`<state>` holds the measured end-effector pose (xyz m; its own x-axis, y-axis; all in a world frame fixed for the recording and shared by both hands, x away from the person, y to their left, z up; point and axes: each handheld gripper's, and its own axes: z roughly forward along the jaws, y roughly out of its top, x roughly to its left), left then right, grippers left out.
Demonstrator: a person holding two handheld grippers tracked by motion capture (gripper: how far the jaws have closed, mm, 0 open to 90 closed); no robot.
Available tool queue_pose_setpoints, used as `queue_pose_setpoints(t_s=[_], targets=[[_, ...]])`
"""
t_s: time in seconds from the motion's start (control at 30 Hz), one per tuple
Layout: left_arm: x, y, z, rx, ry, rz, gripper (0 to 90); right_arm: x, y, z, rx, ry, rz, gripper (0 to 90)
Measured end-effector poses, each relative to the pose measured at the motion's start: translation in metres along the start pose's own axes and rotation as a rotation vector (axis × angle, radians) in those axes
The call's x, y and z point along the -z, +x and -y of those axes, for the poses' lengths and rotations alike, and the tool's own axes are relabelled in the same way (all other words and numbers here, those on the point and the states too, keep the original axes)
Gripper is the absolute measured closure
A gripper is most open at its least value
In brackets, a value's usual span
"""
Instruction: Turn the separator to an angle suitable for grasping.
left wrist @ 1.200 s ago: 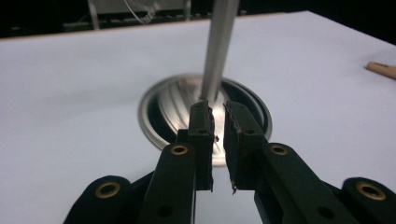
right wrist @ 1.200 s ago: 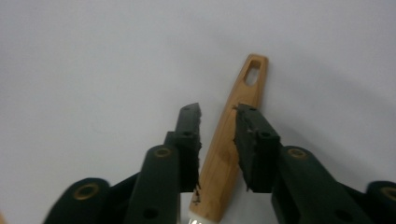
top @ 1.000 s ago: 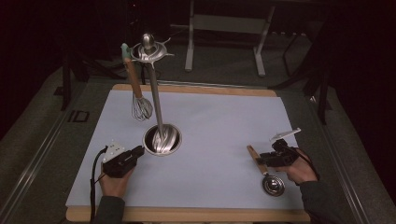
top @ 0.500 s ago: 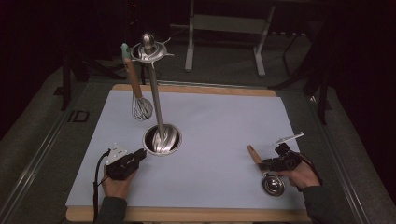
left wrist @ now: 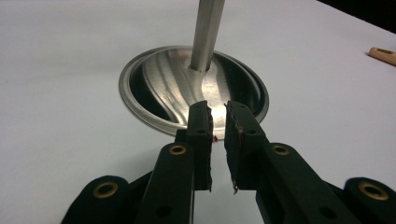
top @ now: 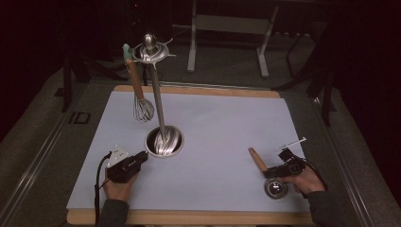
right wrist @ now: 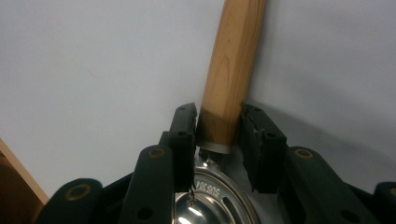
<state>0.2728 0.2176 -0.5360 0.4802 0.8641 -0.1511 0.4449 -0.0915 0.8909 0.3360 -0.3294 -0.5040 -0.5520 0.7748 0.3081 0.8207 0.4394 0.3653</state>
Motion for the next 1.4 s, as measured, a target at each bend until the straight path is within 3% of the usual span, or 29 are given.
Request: queue_pose_setpoints(t_s=[0.53, 0.9, 1.4], targets=[[0.000, 0.000, 0.000, 0.001, 0.000, -0.001, 80.4, -0.011, 0.025, -0.020, 0.037, 0.068, 0.062, 71.1], [-0.001, 0.000, 0.001, -0.003, 0.004, -0.003, 80.4, -0.008, 0.036, -0.029, 0.080, 0.009, 0.051, 71.2], [-0.002, 0.000, 0.002, -0.006, 0.009, -0.003, 80.2, -0.007, 0.043, -0.036, 0.090, -0.050, 0.015, 71.1]])
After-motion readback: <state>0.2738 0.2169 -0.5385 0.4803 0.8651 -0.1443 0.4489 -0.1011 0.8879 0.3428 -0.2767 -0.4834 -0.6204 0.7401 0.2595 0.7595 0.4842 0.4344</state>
